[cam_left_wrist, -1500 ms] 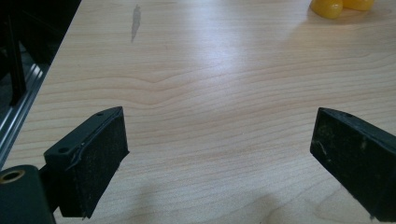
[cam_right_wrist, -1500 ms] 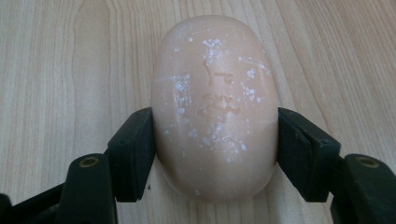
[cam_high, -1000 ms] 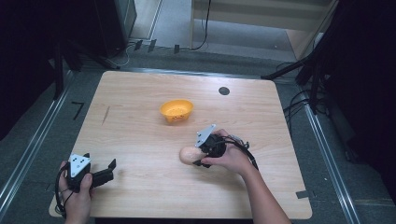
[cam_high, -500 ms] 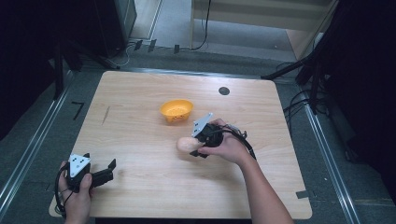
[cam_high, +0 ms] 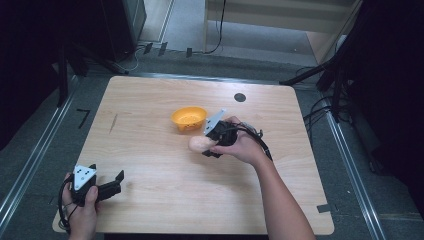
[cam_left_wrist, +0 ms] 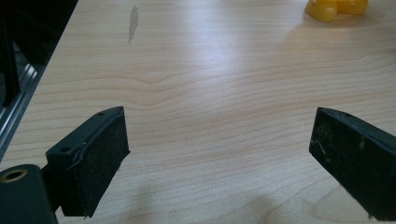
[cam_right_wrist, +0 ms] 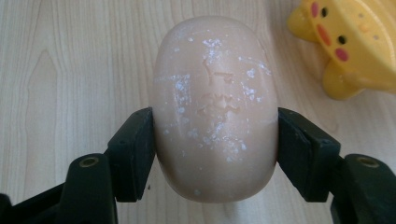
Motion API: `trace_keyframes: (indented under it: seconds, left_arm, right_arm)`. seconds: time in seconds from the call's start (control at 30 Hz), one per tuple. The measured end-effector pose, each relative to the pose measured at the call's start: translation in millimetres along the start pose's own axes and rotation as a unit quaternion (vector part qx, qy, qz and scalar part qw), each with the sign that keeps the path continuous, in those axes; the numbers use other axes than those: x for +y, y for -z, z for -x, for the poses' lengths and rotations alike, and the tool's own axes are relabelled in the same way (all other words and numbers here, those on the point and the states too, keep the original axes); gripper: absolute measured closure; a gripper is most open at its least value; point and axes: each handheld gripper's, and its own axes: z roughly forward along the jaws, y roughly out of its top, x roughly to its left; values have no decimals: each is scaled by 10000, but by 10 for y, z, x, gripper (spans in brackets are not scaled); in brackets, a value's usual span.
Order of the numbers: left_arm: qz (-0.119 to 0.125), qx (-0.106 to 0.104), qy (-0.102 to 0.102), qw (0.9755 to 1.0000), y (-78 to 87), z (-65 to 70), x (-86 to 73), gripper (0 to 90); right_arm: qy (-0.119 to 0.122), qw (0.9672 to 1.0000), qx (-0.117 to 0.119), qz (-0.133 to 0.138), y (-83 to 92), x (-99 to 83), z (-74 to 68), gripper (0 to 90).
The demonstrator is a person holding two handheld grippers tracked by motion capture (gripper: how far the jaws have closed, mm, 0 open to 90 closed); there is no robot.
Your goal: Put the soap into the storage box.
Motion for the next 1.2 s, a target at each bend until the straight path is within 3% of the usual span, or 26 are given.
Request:
trace_keyframes:
  seconds: [0.4,0.83,1.2]
  left_arm:
    - [-10,-22,8,10000,1,-7,1,52]
    - [24,-52,51,10000,-1,-11,-2,53]
    - [14,-71,55,10000,4,-11,-3,53]
  right_arm:
    - [-194,9996,-197,-24,130,146,306,339]
    - [-194,9988,-402,-189,180,345,551,339]
    - [-120,9983,-415,-385,77,440,714,339]
